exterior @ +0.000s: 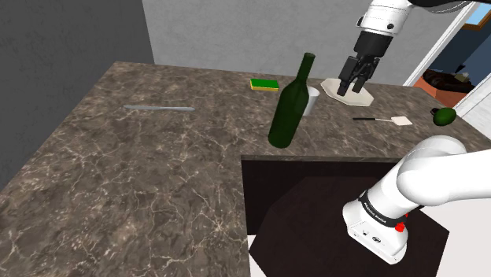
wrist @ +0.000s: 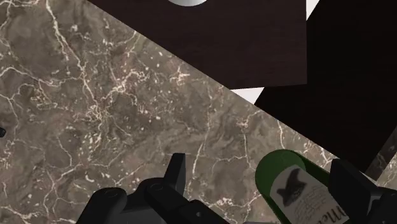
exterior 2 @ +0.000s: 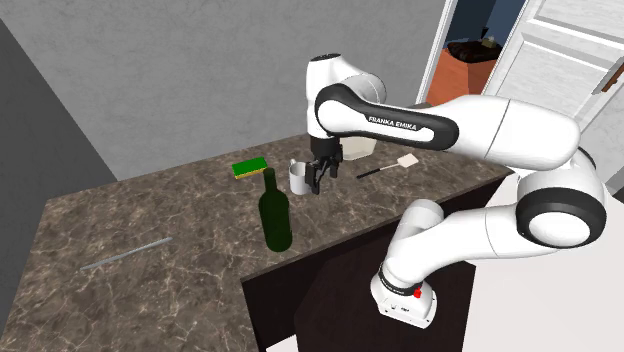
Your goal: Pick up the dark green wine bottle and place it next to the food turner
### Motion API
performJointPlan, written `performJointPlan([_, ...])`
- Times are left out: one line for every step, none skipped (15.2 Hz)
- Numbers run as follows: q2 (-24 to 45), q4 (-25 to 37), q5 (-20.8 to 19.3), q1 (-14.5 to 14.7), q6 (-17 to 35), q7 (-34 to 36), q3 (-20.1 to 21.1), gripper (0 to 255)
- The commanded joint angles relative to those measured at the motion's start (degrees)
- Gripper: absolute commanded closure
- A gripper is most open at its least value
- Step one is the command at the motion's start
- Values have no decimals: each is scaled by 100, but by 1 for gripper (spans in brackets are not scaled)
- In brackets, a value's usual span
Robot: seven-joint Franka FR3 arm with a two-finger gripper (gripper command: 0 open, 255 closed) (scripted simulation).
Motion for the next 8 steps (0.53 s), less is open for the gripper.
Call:
performJointPlan([0,0,0,0,0,0,0,0])
performJointPlan([126,171,53,25,5,139,106,0])
performJointPlan([255,348,99,45,8,277,210,0])
performJointPlan([388,530,139,62,8,415,313,0])
performJointPlan([524,718,173,77,5,553,413,0])
performJointPlan([664,912,199,89,-1,692,511,0])
performJointPlan([807,1112,220,97,-10,830,609,0])
performJointPlan([954,1318,235,102,-22,968,706,0])
